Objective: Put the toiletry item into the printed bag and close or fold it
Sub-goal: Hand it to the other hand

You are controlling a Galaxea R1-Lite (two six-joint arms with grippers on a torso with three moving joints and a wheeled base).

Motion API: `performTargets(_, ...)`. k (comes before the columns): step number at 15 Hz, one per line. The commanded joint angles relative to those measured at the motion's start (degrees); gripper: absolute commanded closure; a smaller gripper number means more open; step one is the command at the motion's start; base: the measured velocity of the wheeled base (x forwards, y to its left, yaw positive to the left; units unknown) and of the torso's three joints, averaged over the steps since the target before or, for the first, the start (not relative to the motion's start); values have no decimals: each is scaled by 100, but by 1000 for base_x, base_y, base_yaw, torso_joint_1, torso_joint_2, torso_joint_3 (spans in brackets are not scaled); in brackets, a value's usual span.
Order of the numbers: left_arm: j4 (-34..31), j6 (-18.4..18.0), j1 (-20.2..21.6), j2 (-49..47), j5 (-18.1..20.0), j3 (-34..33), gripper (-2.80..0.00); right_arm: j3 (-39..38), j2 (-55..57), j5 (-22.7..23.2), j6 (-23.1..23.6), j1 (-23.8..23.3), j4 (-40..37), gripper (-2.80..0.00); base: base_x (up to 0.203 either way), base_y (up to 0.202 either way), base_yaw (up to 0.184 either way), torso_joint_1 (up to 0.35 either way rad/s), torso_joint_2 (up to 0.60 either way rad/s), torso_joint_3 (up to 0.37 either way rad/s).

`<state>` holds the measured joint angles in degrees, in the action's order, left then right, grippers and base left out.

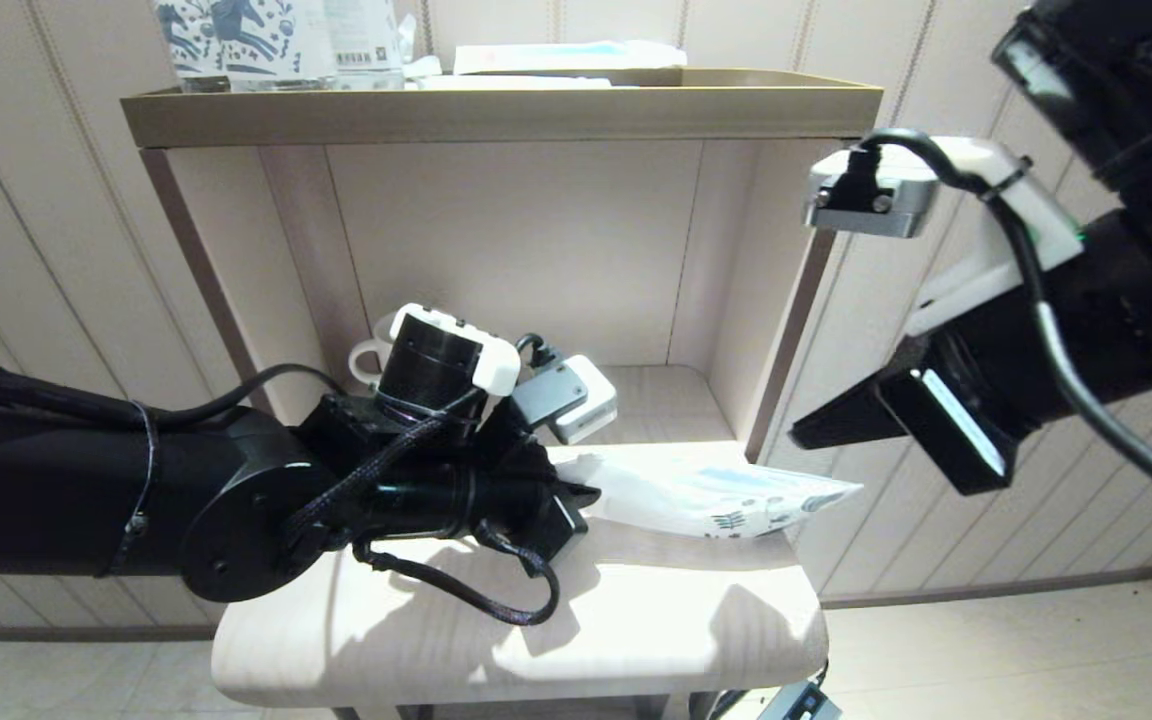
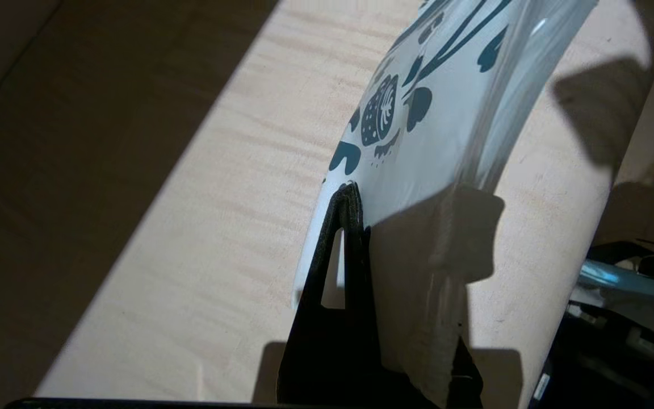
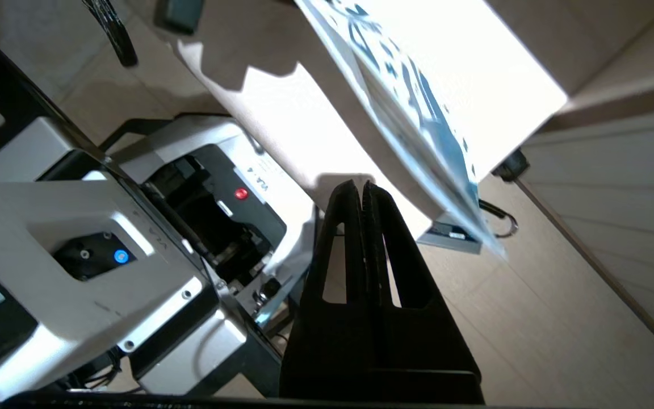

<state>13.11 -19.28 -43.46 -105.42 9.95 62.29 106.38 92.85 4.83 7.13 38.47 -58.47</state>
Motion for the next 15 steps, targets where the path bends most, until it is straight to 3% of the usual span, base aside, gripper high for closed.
performTargets(1, 123, -14, 4, 37, 25, -70, 0, 107, 440, 195, 56, -6, 121, 0, 0, 0, 0, 0, 0, 0)
performTargets(7, 394, -29, 92, -152, 94, -131, 0, 493, 1102, 220, 332, -23, 276, 0, 0, 0, 0, 0, 0, 0)
performTargets(15, 337, -32, 282, -148, 103, -164, 0, 442, 937, 211, 377, -160, 281, 0, 0, 0, 0, 0, 0, 0)
